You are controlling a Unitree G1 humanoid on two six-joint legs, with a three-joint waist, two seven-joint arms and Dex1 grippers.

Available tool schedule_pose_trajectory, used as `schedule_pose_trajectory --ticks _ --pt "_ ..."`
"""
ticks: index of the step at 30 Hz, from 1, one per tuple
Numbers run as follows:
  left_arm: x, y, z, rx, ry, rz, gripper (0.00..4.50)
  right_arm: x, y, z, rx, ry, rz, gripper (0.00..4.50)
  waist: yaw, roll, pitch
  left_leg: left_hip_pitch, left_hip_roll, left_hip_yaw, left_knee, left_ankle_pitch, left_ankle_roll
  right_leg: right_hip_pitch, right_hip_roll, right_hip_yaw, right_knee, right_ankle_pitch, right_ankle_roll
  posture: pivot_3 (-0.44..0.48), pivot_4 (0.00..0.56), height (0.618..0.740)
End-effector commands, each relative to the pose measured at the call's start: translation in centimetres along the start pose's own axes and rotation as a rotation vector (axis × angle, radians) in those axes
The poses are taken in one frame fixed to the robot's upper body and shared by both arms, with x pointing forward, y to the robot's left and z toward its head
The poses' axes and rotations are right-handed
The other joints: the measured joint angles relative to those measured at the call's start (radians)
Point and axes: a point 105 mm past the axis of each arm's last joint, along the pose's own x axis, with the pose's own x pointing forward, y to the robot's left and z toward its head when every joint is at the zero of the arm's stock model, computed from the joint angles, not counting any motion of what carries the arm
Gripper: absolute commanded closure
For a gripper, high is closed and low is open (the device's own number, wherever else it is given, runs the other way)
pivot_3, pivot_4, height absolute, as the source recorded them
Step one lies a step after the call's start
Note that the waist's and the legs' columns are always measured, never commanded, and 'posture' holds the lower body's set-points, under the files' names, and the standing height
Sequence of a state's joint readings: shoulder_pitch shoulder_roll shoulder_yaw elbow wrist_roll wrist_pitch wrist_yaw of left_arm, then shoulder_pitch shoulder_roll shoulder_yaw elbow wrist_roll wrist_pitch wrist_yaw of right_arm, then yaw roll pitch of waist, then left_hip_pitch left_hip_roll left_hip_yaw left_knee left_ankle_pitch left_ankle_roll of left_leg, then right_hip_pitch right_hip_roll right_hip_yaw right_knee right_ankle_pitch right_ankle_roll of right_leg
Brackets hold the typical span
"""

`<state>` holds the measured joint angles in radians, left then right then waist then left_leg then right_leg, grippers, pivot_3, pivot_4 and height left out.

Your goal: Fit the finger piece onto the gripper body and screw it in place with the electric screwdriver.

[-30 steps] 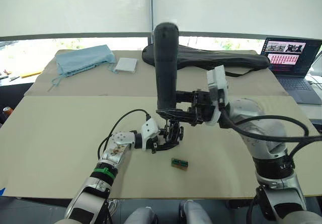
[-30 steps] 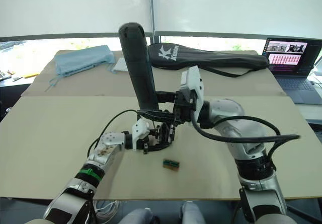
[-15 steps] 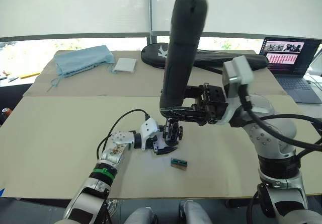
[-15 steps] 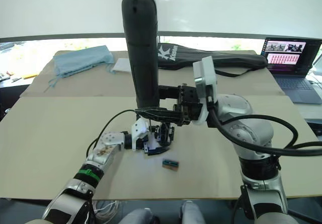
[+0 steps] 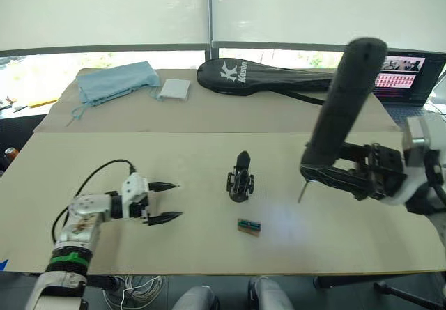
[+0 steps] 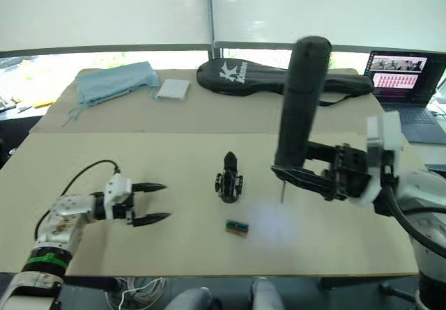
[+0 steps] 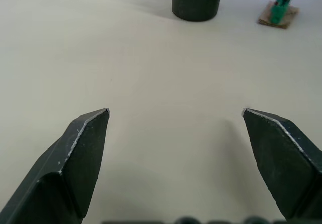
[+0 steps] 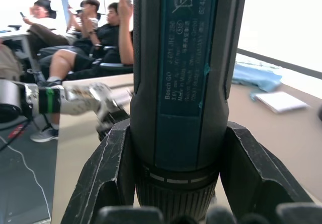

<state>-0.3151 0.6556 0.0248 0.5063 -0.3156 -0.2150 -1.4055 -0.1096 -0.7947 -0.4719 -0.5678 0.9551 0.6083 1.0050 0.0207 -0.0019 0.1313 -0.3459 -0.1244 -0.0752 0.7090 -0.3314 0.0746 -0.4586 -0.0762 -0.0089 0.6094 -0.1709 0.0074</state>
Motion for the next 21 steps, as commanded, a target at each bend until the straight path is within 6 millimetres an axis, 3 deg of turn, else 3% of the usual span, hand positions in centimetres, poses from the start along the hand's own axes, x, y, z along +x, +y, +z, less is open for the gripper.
schedule_pose_trajectory --ticks 1,7,13,18,21 --pt "-1.5 0.2 0.2 0.027 0.004 -0.033 0.04 -1.6 0.7 0.9 -0.128 0.002 -0.047 2.58 0.003 0.0 0.0 0.0 0.0 0.0 0.0 0.0 0.0 0.0 0.0 0.0 0.0 0.0 0.0 0.0 0.15 0.74" --pt "0.6 -1.9 2.1 0.073 -0.04 -0.192 0.04 -0.5 1.2 0.6 -0.143 -0.047 -0.037 2.58 0.0 -0.001 0.002 0.0 0.0 0.0 0.0 0.0 0.0 0.0 0.0 0.0 0.0 0.0 0.0 0.0 0.15 0.74" --pt "4.0 -3.9 3.8 0.053 -0.066 -0.29 0.04 2.6 2.4 1.0 -0.129 -0.135 0.063 2.58 -0.008 -0.002 0.003 0.0 0.0 0.0 0.0 0.0 0.0 0.0 0.0 0.001 0.0 0.0 0.0 0.0 0.15 0.74" --pt "6.5 -5.3 3.7 0.071 -0.059 -0.329 0.04 5.3 3.3 1.3 -0.123 -0.189 0.158 2.58 -0.008 -0.002 0.004 0.0 0.0 0.0 0.0 0.0 0.0 0.0 0.0 0.001 0.0 0.0 0.0 0.0 0.15 0.74" --pt "8.6 -6.3 3.2 0.085 -0.06 -0.334 0.04 6.6 4.1 0.3 -0.114 -0.191 0.227 2.58 -0.006 -0.003 0.005 0.0 0.0 0.0 0.0 0.0 0.0 0.0 0.0 0.0 0.0 0.0 0.0 0.0 0.15 0.74"
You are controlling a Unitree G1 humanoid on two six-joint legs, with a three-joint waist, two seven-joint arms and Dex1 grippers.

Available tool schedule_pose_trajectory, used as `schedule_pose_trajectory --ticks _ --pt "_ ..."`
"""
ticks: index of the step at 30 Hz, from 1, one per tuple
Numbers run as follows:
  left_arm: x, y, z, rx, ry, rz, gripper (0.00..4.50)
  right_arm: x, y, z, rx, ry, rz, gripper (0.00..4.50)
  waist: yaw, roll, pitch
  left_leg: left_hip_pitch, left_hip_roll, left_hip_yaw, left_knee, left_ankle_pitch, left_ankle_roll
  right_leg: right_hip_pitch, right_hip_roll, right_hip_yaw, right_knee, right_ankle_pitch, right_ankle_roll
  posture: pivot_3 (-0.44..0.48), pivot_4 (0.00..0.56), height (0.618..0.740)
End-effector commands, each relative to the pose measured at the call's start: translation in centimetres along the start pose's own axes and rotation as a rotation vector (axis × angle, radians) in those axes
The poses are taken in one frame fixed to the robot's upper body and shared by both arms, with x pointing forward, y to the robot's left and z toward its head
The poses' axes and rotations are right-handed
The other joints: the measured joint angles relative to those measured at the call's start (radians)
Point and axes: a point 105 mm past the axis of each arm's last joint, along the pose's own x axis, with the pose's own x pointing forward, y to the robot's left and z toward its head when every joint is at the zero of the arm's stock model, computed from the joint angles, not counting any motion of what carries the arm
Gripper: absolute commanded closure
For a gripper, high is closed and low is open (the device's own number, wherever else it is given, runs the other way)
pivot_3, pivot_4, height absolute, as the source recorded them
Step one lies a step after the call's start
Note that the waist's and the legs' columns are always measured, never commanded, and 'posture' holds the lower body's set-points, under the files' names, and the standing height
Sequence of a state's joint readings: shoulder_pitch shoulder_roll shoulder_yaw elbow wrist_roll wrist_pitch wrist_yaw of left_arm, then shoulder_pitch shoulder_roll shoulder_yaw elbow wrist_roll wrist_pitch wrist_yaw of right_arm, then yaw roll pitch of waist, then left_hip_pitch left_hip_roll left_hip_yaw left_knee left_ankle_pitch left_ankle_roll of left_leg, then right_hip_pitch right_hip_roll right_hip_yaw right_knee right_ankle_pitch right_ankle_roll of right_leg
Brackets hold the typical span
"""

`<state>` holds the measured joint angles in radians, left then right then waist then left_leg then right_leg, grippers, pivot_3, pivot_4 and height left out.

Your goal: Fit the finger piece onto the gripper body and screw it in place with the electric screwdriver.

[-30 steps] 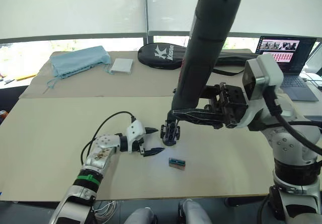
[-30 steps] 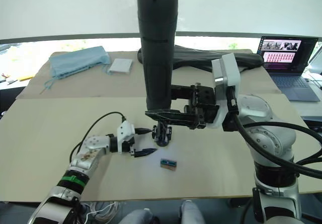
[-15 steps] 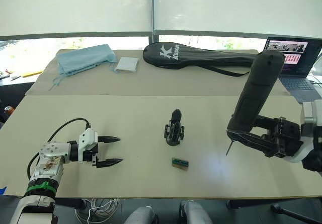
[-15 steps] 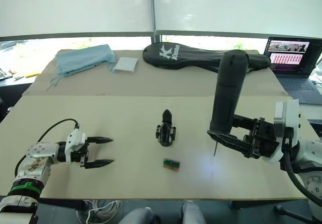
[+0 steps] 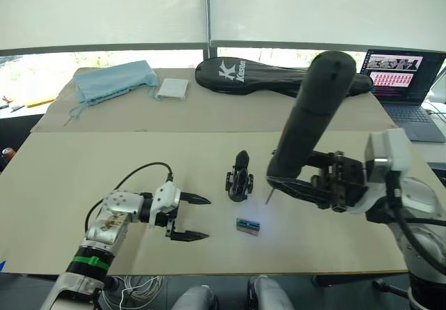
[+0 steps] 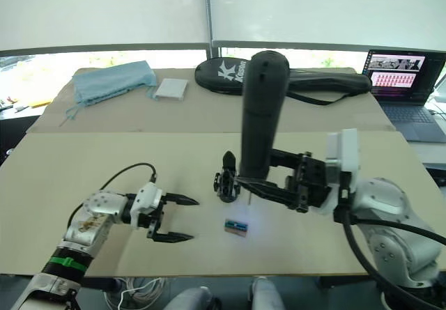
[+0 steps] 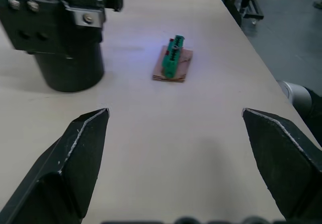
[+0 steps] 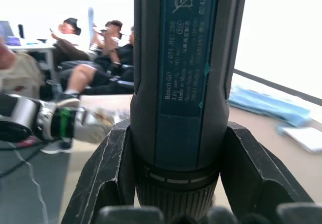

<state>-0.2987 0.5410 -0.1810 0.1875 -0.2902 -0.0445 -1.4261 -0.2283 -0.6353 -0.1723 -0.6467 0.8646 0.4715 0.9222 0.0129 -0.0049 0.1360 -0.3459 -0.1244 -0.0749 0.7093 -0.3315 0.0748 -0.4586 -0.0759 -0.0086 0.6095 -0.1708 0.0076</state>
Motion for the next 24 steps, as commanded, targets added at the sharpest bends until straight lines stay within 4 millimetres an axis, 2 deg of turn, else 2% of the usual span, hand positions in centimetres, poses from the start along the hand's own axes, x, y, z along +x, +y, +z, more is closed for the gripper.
schedule_pose_trajectory --ticks 1,12,19,24 --pt "1.9 -0.3 -0.3 0.038 0.009 0.002 0.04 1.4 1.1 0.0 -0.049 -0.034 0.083 2.58 0.004 0.0 0.0 0.0 0.0 0.0 0.0 0.0 0.0 0.0 0.0 0.0 0.0 0.0 0.0 0.0 0.15 0.74" --pt "6.1 -0.8 -0.7 0.059 0.005 -0.023 0.04 2.2 1.1 -1.3 -0.049 -0.016 0.123 2.58 0.012 -0.001 0.001 0.001 -0.001 0.0 0.001 0.0 0.0 0.001 0.0 -0.001 0.0 0.0 0.0 0.0 0.15 0.74" --pt "7.1 -1.0 -0.3 0.042 -0.002 -0.034 0.04 2.6 1.3 -1.8 -0.037 -0.022 0.131 2.58 0.024 -0.001 0.001 0.001 -0.001 0.0 0.001 0.0 0.0 0.001 0.0 0.0 0.0 0.0 0.0 0.0 0.15 0.74" --pt "8.1 -0.8 -0.1 0.038 0.008 -0.052 0.04 2.3 1.5 -2.9 -0.035 0.01 0.143 2.58 0.029 -0.001 0.001 0.001 -0.001 0.0 0.001 0.0 0.0 0.002 0.0 -0.001 0.0 0.0 0.0 0.0 0.15 0.74"
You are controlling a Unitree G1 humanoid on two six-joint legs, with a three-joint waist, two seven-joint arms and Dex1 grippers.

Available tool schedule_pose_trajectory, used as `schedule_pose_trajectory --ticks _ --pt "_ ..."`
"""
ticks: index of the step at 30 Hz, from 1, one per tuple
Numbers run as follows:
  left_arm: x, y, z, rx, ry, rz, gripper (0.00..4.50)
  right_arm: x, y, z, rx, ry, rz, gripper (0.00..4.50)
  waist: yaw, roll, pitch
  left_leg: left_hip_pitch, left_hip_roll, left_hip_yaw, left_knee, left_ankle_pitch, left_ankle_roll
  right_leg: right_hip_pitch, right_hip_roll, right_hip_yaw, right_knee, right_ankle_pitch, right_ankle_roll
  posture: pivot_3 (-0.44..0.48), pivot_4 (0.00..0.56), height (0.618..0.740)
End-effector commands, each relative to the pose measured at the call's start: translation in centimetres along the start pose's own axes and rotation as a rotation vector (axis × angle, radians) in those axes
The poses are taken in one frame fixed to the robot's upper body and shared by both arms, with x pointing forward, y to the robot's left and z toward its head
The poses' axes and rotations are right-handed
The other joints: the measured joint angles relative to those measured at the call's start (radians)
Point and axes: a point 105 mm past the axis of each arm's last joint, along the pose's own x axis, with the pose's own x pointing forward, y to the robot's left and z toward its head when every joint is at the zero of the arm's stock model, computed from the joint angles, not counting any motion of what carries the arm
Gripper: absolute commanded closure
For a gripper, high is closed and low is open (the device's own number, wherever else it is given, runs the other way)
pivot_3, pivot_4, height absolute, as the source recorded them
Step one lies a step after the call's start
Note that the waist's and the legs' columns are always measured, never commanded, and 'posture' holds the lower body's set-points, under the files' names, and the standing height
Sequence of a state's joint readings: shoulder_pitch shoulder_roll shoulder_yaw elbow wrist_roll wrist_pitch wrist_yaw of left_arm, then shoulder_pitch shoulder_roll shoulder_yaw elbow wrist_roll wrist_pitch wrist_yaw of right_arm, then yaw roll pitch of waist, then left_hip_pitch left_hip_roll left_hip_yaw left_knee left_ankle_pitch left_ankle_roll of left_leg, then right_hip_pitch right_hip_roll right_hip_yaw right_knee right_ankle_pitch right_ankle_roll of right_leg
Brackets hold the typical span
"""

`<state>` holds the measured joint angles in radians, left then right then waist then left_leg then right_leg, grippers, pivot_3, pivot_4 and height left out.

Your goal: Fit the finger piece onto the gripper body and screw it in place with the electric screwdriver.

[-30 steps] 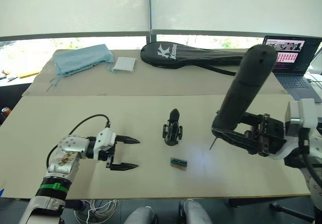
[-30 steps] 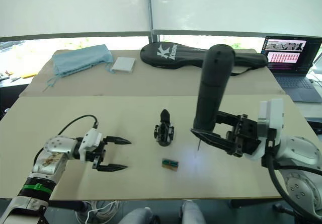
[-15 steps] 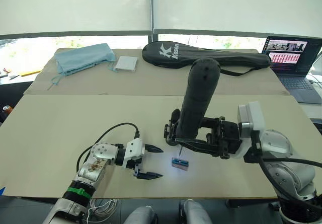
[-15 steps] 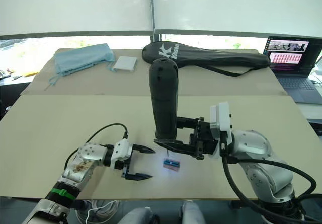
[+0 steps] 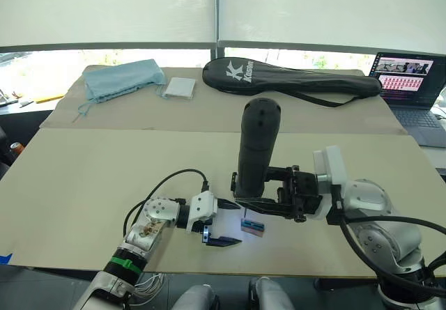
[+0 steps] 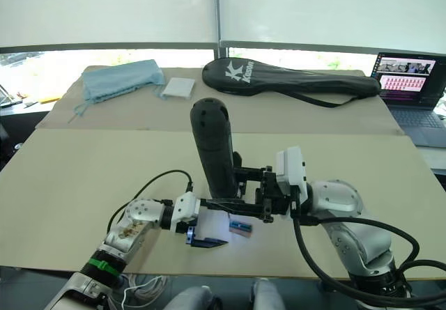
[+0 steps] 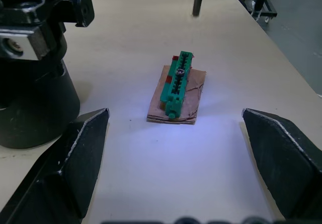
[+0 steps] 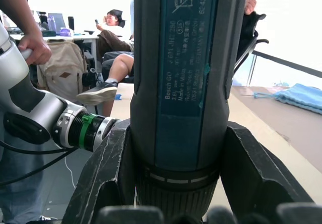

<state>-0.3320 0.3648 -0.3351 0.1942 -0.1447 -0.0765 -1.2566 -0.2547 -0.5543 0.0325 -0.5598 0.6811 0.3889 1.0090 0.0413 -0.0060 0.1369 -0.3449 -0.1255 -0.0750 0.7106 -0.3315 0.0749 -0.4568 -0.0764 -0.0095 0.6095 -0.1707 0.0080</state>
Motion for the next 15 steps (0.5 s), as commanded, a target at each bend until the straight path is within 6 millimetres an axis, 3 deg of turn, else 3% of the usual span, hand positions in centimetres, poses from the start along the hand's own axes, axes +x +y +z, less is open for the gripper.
schedule_pose_trajectory --ticks 1,15 --pt "1.2 -0.4 -0.4 -0.024 0.019 -0.036 0.04 0.0 0.4 0.5 -0.065 -0.023 0.025 2.58 0.001 0.0 0.0 0.0 0.0 0.0 0.0 0.0 0.0 0.0 0.0 0.0 0.0 0.0 0.0 0.0 0.15 0.74" --pt "1.1 -0.2 -0.6 -0.03 0.03 -0.047 0.04 -0.9 0.6 -0.7 -0.059 0.008 0.009 2.58 0.0 0.0 0.0 0.0 0.0 0.0 0.0 0.0 0.0 0.0 0.0 0.0 0.0 0.0 0.0 0.0 0.15 0.74"
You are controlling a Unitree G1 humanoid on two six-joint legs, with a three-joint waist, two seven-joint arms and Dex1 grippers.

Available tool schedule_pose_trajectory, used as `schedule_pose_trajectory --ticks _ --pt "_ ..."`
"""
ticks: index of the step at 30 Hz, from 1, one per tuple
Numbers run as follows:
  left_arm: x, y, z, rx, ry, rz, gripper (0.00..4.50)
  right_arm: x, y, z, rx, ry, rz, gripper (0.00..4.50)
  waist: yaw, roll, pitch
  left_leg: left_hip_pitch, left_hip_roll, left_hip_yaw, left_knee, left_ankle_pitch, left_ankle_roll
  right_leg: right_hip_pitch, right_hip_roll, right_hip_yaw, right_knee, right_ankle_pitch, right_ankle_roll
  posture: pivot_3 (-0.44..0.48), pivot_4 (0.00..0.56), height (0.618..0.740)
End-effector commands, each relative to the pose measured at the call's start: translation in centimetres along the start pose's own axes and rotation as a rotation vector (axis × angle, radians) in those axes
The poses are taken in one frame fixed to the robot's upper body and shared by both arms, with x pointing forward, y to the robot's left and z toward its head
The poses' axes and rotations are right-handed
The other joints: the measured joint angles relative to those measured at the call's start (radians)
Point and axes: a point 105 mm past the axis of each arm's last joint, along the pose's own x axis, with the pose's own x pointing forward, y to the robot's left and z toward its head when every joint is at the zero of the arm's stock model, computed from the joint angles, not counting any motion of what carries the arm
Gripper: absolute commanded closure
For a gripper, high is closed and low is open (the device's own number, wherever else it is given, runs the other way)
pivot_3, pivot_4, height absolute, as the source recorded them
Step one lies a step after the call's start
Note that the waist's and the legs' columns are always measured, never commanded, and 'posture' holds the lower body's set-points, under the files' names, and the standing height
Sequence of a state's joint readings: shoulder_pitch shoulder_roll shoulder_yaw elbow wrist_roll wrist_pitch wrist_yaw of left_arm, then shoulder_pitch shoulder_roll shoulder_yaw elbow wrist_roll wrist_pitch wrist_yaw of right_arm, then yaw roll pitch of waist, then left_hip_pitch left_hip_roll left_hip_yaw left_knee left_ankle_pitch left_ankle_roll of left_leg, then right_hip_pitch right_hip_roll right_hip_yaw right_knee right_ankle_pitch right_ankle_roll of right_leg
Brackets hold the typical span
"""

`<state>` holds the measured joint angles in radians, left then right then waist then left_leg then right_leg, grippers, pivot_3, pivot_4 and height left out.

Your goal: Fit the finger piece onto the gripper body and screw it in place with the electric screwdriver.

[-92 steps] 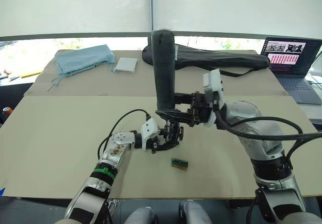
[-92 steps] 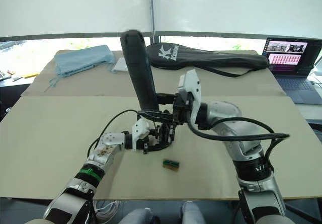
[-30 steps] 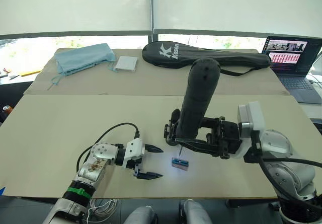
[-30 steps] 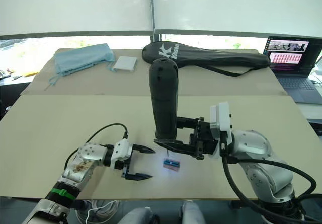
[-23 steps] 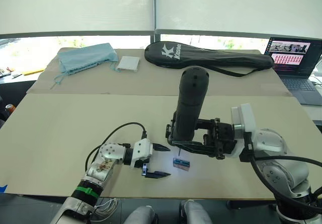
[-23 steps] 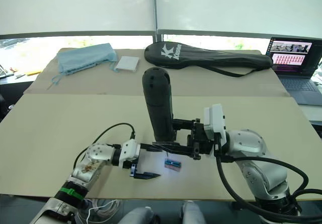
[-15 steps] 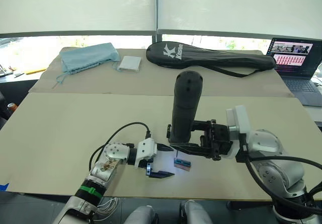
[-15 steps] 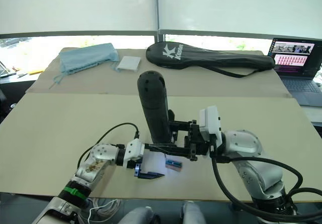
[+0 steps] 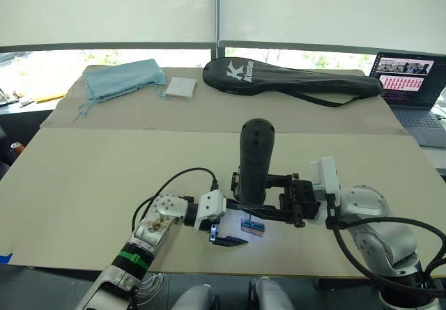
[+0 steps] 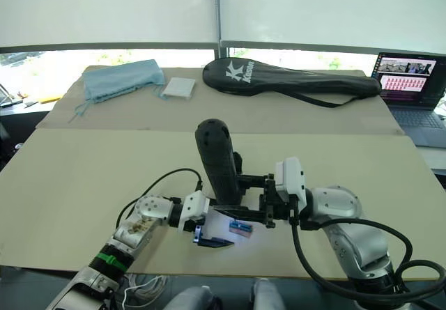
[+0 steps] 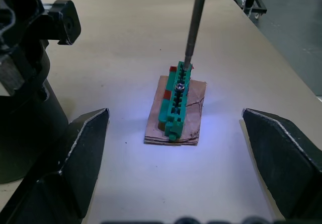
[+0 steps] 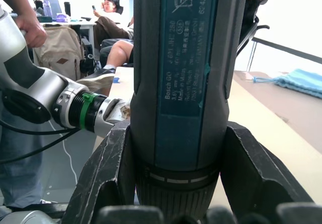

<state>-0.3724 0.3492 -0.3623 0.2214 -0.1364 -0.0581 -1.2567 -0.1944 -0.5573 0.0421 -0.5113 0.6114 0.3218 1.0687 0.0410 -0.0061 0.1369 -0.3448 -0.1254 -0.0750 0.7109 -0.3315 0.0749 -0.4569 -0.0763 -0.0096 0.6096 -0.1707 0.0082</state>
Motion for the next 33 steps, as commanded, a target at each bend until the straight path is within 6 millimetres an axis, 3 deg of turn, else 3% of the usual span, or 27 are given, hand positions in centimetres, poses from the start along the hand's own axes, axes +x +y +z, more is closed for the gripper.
schedule_pose_trajectory --ticks 1,33 --pt "0.3 -0.6 -0.8 -0.028 0.018 -0.021 0.04 -0.1 0.4 1.2 -0.066 -0.04 0.01 2.58 -0.001 0.0 0.0 0.0 0.0 0.0 0.0 0.0 0.0 0.0 0.0 0.0 0.0 0.0 0.0 0.0 0.15 0.74" --pt "0.2 -0.5 -0.9 -0.034 0.025 -0.009 0.04 -0.4 0.2 0.2 -0.081 -0.037 0.0 2.58 -0.002 0.0 0.0 0.0 0.0 0.0 0.0 0.0 0.0 0.0 0.0 0.0 0.0 0.0 0.0 0.0 0.15 0.74"
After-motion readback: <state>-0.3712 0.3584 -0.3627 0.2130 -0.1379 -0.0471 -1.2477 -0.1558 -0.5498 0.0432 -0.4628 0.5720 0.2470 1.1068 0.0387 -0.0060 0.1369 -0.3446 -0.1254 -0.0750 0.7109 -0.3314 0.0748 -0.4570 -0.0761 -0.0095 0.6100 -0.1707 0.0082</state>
